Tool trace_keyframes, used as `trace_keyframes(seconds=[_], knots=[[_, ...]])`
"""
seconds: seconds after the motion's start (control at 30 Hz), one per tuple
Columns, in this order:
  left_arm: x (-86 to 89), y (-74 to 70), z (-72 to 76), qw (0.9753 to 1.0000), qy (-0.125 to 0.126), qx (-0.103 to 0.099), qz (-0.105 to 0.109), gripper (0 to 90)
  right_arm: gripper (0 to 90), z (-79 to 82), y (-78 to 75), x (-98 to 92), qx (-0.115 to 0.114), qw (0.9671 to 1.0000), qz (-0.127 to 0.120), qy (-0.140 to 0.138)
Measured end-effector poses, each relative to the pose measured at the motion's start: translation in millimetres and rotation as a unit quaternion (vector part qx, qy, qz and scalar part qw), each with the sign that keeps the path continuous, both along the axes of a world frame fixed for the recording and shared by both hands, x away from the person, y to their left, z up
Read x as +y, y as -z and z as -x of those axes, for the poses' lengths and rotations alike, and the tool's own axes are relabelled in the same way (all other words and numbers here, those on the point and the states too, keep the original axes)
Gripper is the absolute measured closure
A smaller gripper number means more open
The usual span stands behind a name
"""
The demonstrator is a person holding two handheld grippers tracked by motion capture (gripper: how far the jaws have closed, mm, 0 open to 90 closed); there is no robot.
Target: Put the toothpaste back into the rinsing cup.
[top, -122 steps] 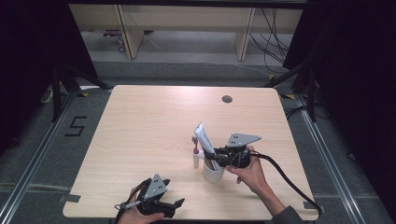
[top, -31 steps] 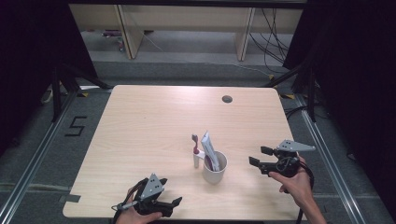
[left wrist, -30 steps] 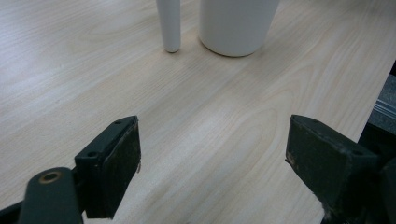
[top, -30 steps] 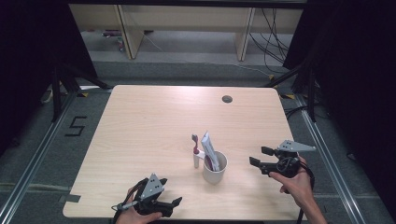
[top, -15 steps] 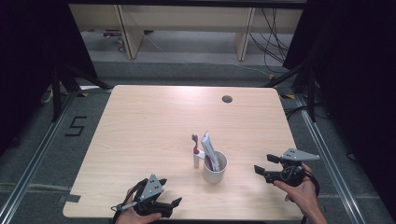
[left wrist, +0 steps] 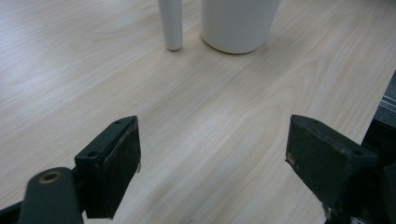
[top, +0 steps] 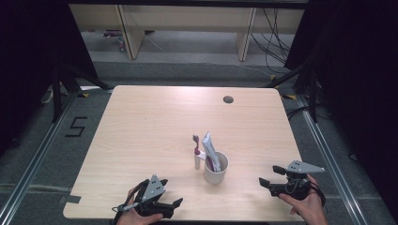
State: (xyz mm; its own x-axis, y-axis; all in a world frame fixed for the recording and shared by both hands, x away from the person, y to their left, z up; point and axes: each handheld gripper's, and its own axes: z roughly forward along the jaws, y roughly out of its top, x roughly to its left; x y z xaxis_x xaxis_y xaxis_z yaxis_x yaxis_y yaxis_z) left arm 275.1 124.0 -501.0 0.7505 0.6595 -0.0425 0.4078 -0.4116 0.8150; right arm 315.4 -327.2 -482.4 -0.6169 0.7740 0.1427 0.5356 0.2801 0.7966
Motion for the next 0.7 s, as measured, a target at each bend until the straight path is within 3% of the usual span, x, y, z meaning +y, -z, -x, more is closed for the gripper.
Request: trace_keyframes(seconds=[0.07, 0.1, 0.17, 0.2, 0.23, 0.33, 0.47, 0.5, 0.7], knots=[[-0.3, 0.6, 0.0, 1.0000, -0.004, -0.002, 0.003, 17.4, 18.3, 5.3, 1.3, 1.7, 0.016, 0.9998, 0.000, 0.007], [-0.5, 0.8, -0.1, 1.0000, -0.003, -0.001, 0.006, 17.4, 18.2, 5.1, 2.4, 0.1, 0.007, 0.9999, 0.015, -0.002], [-1.1, 1.1, 0.2, 0.9999, -0.007, -0.002, 0.008, 17.4, 17.5, 9.6, 4.1, 1.8, 0.024, 0.9996, 0.015, 0.001], [-1.1, 1.2, 0.1, 0.9999, -0.007, -0.002, 0.007, 17.4, 17.4, 10.0, 4.5, 0.6, 0.016, 0.9995, 0.029, -0.004], [-1.0, 1.0, 0.1, 1.0000, -0.007, 0.000, 0.005, 17.4, 17.4, 12.8, 5.2, 2.2, 0.029, 0.9993, 0.023, -0.002], [-0.2, 1.0, -0.5, 1.0000, -0.004, 0.002, 0.001, 17.3, 17.3, 15.9, 6.0, 1.5, 0.027, 0.9987, 0.044, -0.008], [0.8, 0.9, -1.1, 1.0000, 0.000, 0.000, -0.003, 17.3, 16.9, 22.2, 7.9, 3.5, 0.048, 0.9980, 0.041, -0.001], [0.9, 0.6, -0.9, 1.0000, -0.001, 0.001, -0.005, 17.3, 17.0, 21.3, 8.2, 1.5, 0.040, 0.9976, 0.056, -0.010], [1.0, 1.2, -1.2, 1.0000, -0.004, 0.002, -0.008, 17.3, 16.9, 26.2, 10.3, 1.9, 0.051, 0.9968, 0.060, -0.014]])
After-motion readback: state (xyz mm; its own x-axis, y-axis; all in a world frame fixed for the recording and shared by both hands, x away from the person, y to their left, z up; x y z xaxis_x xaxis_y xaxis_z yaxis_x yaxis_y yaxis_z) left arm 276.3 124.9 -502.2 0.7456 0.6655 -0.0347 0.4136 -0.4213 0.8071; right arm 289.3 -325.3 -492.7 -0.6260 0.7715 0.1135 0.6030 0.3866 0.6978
